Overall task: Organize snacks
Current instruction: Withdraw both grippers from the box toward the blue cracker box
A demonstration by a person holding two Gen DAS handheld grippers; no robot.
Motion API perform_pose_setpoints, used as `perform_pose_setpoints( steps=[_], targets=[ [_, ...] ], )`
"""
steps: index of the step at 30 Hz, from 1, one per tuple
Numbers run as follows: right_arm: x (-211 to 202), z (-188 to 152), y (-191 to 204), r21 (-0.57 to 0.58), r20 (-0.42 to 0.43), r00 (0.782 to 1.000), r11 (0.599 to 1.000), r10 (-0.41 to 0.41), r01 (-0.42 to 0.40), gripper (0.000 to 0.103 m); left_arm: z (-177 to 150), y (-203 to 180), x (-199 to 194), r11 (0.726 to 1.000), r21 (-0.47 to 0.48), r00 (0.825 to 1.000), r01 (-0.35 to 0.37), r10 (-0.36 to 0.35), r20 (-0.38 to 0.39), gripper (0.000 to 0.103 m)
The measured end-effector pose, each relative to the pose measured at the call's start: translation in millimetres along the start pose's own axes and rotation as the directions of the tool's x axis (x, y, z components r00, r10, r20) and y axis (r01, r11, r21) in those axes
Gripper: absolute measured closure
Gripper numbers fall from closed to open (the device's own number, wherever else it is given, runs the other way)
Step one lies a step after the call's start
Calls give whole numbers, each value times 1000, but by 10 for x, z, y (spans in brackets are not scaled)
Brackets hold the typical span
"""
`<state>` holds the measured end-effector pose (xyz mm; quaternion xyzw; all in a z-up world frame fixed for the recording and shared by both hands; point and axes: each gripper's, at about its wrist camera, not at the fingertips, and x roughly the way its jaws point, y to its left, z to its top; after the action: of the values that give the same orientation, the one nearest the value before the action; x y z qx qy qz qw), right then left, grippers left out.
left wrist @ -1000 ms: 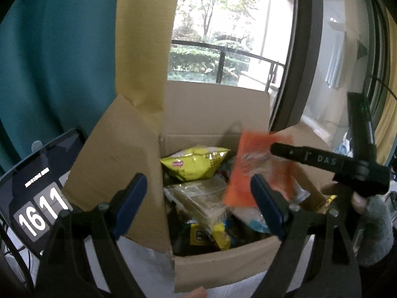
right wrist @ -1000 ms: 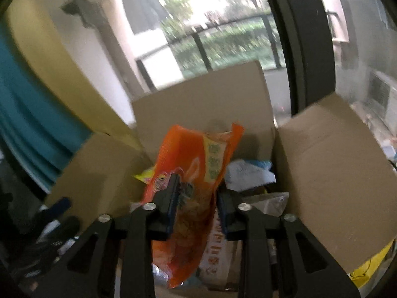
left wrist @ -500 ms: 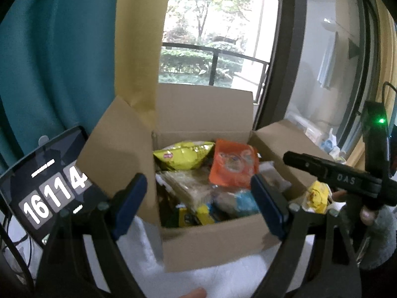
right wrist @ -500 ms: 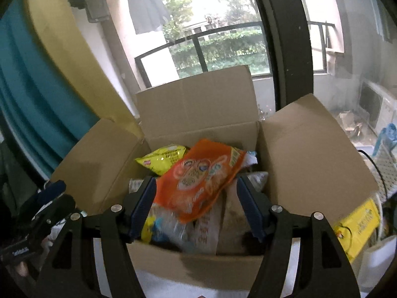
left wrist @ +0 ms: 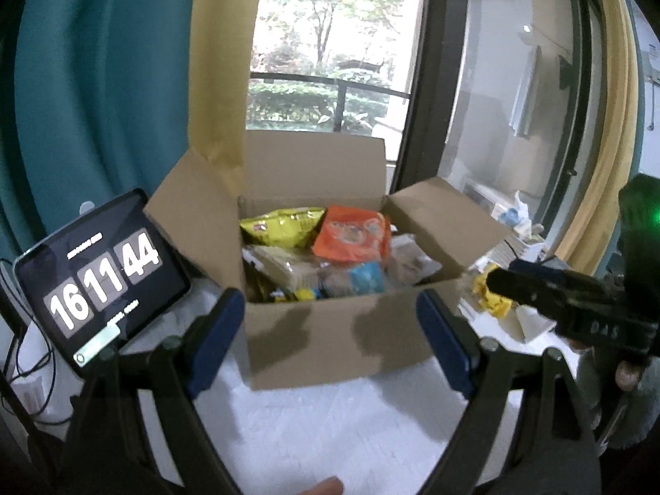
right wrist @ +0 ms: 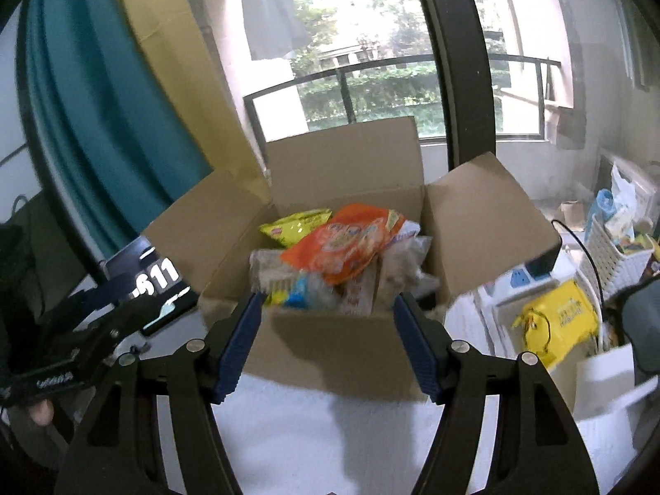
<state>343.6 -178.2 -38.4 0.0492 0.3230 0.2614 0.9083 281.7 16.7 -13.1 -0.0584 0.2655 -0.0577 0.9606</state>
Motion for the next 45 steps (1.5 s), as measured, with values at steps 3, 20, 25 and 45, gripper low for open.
perform_pose_setpoints(
  steps=[3,20,25,45],
  targets=[
    [-141,-170,76,-36,-8,1000,999,-15,14,33,-99,-54,-83,1000,5,1000,6,-6,-9,16],
    [-493,-827,74,-51,-56,998,998,-42,39,33,-714,-305,-424,999,20,997,40,-39,-70,16],
    [-550,-1051,16,-21,-87,995,999,-43,42,33,-919,-325,-474,999,29,994,40,-37,-99,16],
    [-278,-2083,-10,-44,-369,927,995,72,-94,27,-1811,-249,-468,999,-1,961,50,-49,-274,16]
  ],
)
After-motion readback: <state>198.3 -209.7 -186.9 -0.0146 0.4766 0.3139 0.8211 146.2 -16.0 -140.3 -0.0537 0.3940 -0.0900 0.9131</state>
